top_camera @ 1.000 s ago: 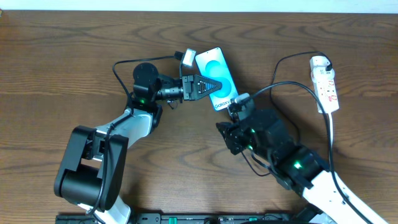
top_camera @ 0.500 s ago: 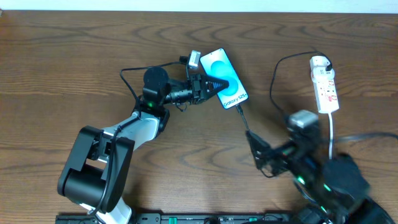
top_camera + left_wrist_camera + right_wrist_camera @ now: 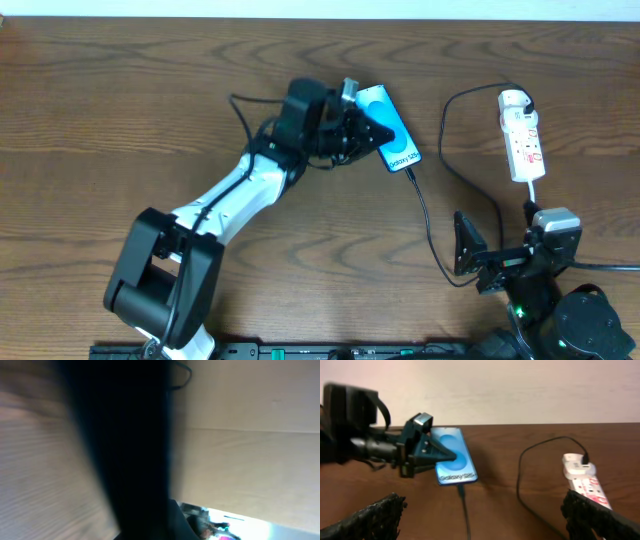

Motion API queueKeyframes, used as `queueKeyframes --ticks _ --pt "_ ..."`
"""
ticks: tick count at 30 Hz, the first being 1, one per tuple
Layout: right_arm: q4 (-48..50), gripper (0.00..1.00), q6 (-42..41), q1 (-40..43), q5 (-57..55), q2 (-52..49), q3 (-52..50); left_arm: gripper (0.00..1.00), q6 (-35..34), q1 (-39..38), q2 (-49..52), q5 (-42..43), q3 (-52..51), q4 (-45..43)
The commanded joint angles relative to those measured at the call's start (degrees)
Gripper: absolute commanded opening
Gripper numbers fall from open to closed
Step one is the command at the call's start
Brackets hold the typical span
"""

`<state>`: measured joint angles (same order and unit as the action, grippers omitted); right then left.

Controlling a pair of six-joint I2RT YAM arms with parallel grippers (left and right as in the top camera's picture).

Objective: Plug charger to phone and switch on socket
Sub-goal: 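Swing the left arm forward, carrying the phone toward the power strip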

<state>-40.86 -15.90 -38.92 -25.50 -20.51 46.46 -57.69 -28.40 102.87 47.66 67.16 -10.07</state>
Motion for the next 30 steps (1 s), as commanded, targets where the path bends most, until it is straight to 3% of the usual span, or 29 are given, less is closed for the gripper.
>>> queueKeyframes --ticks 1,9,16,24,30 --pt "-0.2 0.99 0.1 0.4 -3.1 0.0 0.7 0.07 17.8 -0.3 -0.5 -5.0 10.7 13.5" --pt "0.6 0.99 -0.6 0.4 -4.2 -1.2 0.6 0.08 30.5 0.1 3.2 -10.1 24.9 40.6" --pt "1.6 0.99 -6.9 0.4 -4.2 -5.6 0.6 0.07 42.9 1.2 16.0 -9.4 44.1 63.6" --pt "2.9 0.99 -10.4 0.3 -2.8 -13.0 0.6 0.08 55.4 1.4 26.4 15.1 45.5 66.6" --pt "6.5 0.99 -11.5 0.3 0.6 -18.1 0.6 0.08 57.9 2.2 31.4 16.4 45.5 66.3"
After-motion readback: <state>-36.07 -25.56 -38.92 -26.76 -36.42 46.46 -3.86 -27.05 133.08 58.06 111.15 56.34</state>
